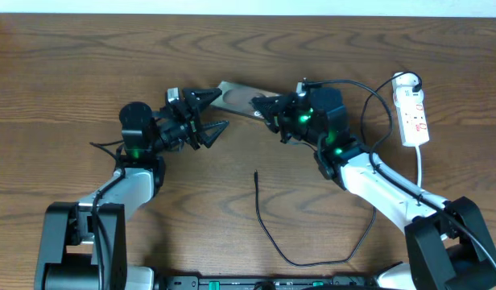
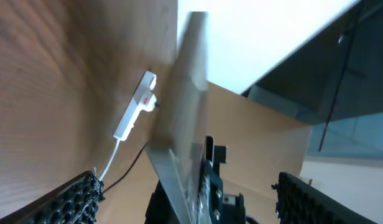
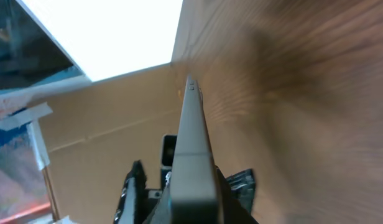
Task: Plug charger to phone and switch on socket
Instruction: 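Bring the left gripper back to grasp the phone's other end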
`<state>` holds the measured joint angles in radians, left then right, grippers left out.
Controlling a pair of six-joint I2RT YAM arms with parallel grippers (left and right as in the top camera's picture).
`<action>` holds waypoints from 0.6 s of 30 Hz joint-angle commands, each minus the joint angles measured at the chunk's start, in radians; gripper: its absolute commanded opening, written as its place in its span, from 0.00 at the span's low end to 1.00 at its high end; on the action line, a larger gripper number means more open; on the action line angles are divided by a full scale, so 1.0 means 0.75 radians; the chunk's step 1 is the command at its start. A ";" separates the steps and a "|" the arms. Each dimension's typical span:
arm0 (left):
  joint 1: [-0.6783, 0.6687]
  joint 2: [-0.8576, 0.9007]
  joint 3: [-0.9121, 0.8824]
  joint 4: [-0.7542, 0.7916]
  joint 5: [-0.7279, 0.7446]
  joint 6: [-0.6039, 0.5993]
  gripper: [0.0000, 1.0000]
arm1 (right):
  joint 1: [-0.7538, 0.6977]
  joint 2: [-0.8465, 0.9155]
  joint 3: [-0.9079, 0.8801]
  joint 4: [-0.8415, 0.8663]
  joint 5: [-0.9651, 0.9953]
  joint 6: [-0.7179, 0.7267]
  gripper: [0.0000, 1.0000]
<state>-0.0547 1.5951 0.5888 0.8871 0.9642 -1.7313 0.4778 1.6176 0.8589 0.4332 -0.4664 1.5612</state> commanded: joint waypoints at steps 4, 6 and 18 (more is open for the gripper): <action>-0.004 -0.010 -0.022 0.013 -0.056 -0.052 0.87 | 0.044 -0.011 0.028 0.037 -0.015 0.088 0.01; -0.004 -0.010 -0.022 0.012 -0.101 -0.001 0.87 | 0.046 -0.011 0.028 0.041 -0.048 0.139 0.01; -0.004 -0.010 -0.022 0.006 -0.225 0.004 0.87 | 0.121 -0.011 0.028 0.056 -0.029 0.142 0.01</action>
<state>-0.0563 1.5951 0.5755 0.8906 0.8284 -1.7496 0.5484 1.6184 0.8589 0.4561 -0.4900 1.6588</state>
